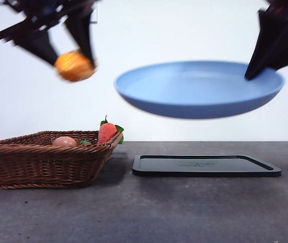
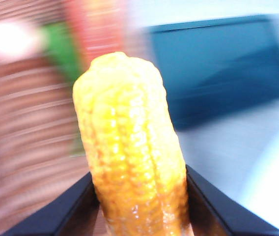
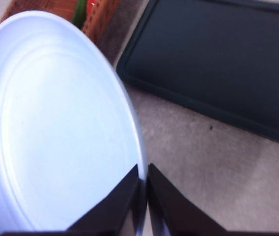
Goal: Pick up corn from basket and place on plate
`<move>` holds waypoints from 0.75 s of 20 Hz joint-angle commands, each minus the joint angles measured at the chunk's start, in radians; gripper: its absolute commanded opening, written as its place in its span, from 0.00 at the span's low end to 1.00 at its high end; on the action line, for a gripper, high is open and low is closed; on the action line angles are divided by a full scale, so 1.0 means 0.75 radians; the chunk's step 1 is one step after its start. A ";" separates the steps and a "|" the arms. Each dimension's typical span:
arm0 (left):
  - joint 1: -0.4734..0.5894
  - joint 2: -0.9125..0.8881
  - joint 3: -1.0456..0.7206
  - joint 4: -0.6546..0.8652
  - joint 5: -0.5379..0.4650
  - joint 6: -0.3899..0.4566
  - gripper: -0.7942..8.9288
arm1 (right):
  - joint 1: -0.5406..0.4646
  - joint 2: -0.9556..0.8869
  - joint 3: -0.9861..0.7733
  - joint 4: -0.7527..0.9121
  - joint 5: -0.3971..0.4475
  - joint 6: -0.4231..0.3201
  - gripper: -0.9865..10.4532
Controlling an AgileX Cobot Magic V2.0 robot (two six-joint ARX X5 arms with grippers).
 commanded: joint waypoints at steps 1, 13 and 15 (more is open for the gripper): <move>-0.137 0.006 0.027 0.070 0.014 -0.018 0.21 | 0.029 0.112 0.027 0.068 -0.015 0.079 0.09; -0.390 0.342 0.027 0.186 0.014 0.074 0.21 | 0.056 0.266 0.027 0.154 -0.119 0.176 0.09; -0.400 0.344 0.026 0.190 0.013 0.074 0.23 | 0.057 0.266 0.027 0.150 -0.119 0.175 0.09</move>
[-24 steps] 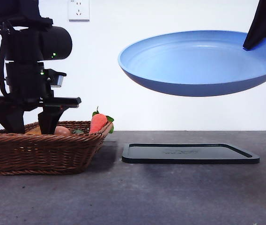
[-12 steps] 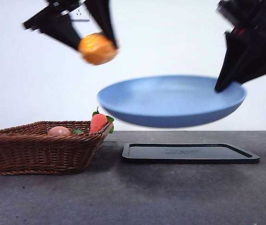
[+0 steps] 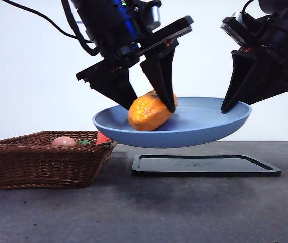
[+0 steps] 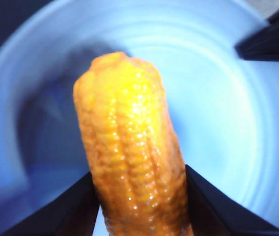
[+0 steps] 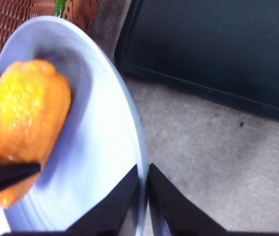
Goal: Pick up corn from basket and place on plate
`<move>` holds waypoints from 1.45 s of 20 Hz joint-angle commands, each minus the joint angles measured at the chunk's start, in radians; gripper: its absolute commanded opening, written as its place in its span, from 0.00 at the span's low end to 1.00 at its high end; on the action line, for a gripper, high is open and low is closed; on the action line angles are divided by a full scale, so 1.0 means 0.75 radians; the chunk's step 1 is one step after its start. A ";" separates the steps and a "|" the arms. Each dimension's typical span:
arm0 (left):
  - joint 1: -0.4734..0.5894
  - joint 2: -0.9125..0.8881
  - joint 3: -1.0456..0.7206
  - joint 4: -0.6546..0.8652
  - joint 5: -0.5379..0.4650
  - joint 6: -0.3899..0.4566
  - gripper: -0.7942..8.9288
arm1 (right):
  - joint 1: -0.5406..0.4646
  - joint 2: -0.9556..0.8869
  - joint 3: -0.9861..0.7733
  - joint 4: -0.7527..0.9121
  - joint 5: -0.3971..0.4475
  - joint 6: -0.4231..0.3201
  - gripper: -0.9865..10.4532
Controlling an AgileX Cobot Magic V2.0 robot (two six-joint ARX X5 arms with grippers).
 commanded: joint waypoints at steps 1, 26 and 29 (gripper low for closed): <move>-0.022 0.026 0.022 0.002 0.001 0.012 0.26 | 0.008 0.013 0.027 0.017 -0.030 0.019 0.09; -0.027 -0.538 0.023 -0.133 0.001 0.085 0.43 | -0.136 0.293 0.200 -0.023 -0.013 0.090 0.09; -0.027 -0.636 0.022 -0.170 -0.007 0.087 0.43 | -0.179 0.458 0.350 -0.023 -0.012 0.089 0.09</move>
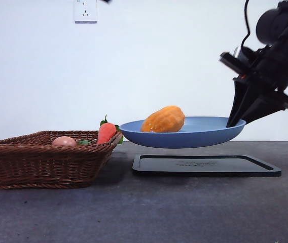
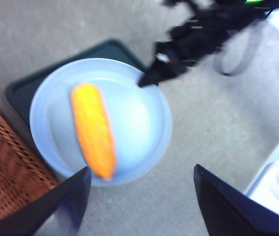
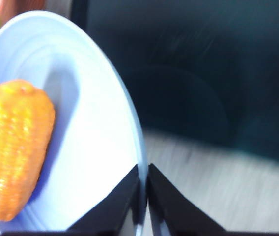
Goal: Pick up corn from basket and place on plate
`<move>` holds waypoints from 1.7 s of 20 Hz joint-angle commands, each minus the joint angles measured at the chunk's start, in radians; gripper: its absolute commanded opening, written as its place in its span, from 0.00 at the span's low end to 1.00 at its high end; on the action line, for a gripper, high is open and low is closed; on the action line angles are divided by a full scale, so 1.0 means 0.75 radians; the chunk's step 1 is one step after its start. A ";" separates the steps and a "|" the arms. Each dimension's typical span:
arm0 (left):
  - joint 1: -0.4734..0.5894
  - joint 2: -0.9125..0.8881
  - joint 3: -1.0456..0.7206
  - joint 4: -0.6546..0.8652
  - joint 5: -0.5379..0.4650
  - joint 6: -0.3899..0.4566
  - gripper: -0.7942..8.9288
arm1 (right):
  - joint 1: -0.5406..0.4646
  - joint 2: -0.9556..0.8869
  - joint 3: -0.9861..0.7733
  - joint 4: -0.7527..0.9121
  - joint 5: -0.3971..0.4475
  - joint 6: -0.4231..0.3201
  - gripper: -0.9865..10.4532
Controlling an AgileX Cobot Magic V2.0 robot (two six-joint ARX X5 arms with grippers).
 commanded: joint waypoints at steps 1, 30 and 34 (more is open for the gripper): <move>-0.016 -0.043 0.023 -0.012 -0.017 0.018 0.43 | -0.022 0.138 0.132 0.010 0.001 0.014 0.09; -0.016 -0.125 0.023 -0.072 -0.021 0.024 0.43 | -0.169 0.155 0.396 -0.402 0.021 -0.253 0.28; -0.016 -0.125 0.023 -0.069 -0.021 0.030 0.42 | -0.083 -0.099 0.395 -0.625 0.026 -0.352 0.28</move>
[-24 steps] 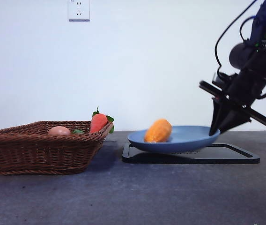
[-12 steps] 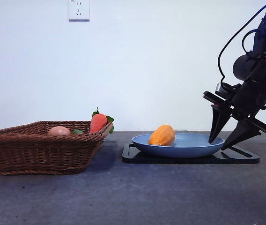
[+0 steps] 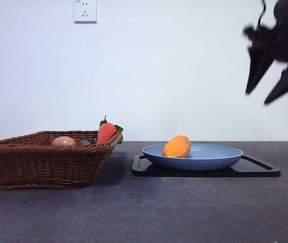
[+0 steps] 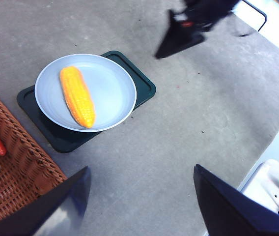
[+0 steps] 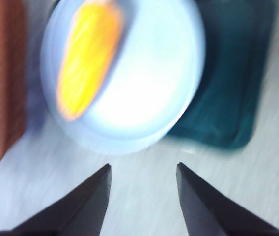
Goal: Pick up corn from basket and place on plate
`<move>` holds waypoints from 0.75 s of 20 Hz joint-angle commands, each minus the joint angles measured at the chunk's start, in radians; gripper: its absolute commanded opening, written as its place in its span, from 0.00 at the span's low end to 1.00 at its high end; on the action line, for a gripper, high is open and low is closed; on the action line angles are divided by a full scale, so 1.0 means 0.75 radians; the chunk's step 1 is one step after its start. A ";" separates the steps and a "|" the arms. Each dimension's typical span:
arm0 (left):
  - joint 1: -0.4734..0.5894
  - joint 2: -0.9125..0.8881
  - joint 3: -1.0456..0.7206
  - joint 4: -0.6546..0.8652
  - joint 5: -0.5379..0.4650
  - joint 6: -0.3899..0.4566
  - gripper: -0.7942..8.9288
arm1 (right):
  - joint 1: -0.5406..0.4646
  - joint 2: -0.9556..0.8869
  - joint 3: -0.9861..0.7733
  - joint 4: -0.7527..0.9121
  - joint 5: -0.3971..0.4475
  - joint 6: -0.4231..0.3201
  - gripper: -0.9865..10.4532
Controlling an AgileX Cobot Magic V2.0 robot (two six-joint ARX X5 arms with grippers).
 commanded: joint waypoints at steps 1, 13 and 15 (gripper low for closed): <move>-0.015 0.006 0.023 0.009 -0.007 0.025 0.41 | 0.075 -0.123 0.025 -0.059 -0.003 -0.076 0.28; -0.015 0.006 0.023 -0.001 -0.006 0.045 0.09 | 0.556 -0.634 0.022 -0.382 0.216 -0.135 0.09; -0.015 0.006 0.023 -0.001 -0.006 0.044 0.09 | 0.570 -0.649 0.022 -0.373 0.205 -0.124 0.09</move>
